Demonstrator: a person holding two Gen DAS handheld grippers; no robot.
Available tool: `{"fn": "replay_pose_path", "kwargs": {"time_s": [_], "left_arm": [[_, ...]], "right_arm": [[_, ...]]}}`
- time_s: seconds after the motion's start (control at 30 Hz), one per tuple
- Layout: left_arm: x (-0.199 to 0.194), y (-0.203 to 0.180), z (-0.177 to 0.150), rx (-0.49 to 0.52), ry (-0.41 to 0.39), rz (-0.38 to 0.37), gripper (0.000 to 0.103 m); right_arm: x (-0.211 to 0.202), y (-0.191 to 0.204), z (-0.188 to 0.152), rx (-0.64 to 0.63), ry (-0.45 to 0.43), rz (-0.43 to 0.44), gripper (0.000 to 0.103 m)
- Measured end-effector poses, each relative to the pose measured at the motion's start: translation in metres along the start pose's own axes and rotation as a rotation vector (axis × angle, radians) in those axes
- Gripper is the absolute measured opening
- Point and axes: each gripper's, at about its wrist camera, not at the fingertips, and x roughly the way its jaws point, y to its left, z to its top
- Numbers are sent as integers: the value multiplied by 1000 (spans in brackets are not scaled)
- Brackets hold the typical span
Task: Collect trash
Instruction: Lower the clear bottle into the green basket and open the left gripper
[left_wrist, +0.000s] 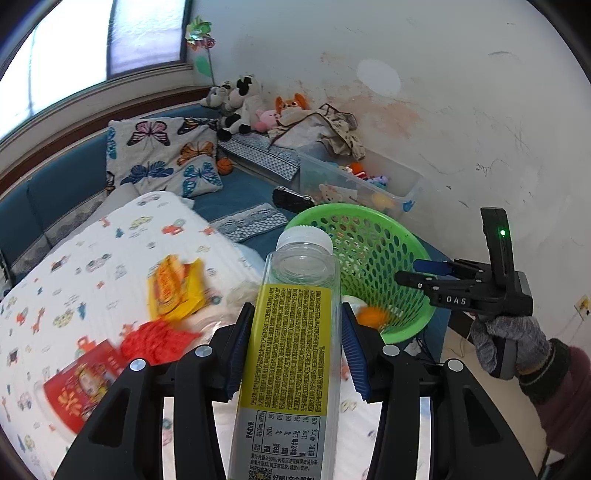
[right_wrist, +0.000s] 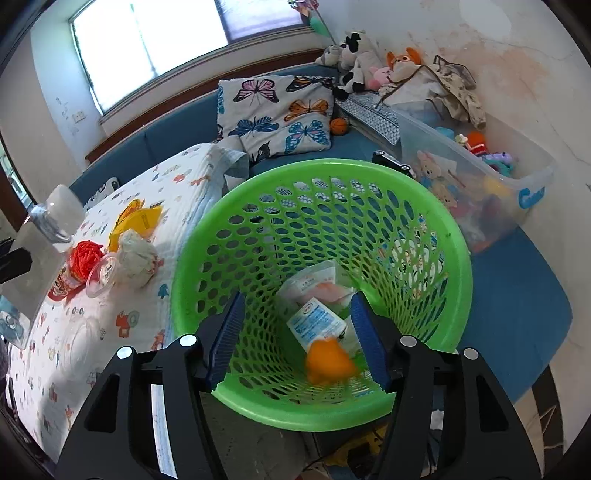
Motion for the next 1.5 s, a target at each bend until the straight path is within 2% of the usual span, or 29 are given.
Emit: {"fn": "replay_pose_path", "kwargs": {"time_s": [0.63, 0.83, 1.1, 1.2, 1.27, 1.33, 1.5], "left_arm": [[89, -61, 38, 64, 118, -49, 45], [133, -79, 45, 68, 191, -52, 45], [168, -96, 49, 75, 261, -52, 45], [172, -98, 49, 62, 271, -66, 45], [171, -98, 50, 58, 264, -82, 49], [165, -99, 50, 61, 242, -90, 53], [141, -96, 51, 47, 180, -95, 53]], "right_arm": [[-39, -18, -17, 2, -56, -17, 69], [-41, -28, -26, 19, -49, -21, 69], [-37, -36, -37, 37, -34, -23, 69], [-38, -39, -38, 44, -34, -21, 69], [-40, -41, -39, 47, -36, -21, 69], [-42, -41, -40, 49, -40, -22, 69], [-47, -39, -41, 55, -48, -13, 69]]}}
